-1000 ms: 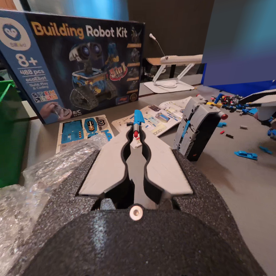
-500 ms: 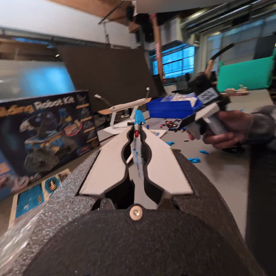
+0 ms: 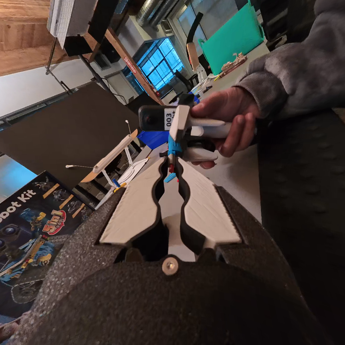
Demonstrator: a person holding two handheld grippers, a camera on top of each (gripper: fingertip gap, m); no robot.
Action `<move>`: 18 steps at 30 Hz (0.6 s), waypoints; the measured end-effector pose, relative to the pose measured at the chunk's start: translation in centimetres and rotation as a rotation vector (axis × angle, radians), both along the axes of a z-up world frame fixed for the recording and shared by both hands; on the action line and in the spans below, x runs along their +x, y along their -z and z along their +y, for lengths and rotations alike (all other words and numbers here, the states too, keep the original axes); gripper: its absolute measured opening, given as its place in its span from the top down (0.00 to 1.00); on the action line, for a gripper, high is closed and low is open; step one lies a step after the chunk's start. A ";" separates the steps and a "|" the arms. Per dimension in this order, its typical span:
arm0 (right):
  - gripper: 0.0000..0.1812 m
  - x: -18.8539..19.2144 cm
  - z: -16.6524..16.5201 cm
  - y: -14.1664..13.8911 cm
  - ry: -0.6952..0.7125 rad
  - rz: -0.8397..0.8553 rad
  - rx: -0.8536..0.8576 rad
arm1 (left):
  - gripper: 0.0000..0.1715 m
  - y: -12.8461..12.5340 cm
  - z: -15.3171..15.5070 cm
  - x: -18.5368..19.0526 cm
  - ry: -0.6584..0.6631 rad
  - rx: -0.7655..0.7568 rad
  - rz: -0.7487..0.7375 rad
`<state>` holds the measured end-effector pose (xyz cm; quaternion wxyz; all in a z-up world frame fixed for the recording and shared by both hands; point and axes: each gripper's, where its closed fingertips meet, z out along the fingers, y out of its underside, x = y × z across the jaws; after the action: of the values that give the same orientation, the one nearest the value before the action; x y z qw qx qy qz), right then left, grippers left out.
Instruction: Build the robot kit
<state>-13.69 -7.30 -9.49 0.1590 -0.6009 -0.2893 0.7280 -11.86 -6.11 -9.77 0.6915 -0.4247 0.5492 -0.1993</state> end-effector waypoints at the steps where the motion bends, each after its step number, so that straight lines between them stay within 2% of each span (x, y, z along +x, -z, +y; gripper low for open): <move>1: 0.87 0.0 0.0 0.2 0.002 -0.009 -0.004 | 0.96 0.1 -0.1 0.0 0.004 0.003 0.007; 4: 0.92 -0.1 0.1 0.8 0.001 -0.025 -0.013 | 0.96 0.4 -0.3 0.1 0.003 0.041 0.030; 9: 0.93 -0.1 0.3 1.2 -0.003 -0.020 -0.030 | 0.96 0.8 -0.3 0.3 -0.015 0.091 0.059; 18: 0.96 -0.1 0.5 1.8 0.007 -0.047 0.034 | 0.96 1.4 -0.2 0.6 -0.029 0.064 0.080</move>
<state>-13.77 -6.82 -11.24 0.1649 -0.6160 -0.3030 0.7082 -11.24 -6.26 -11.15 0.6850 -0.4181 0.5763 -0.1547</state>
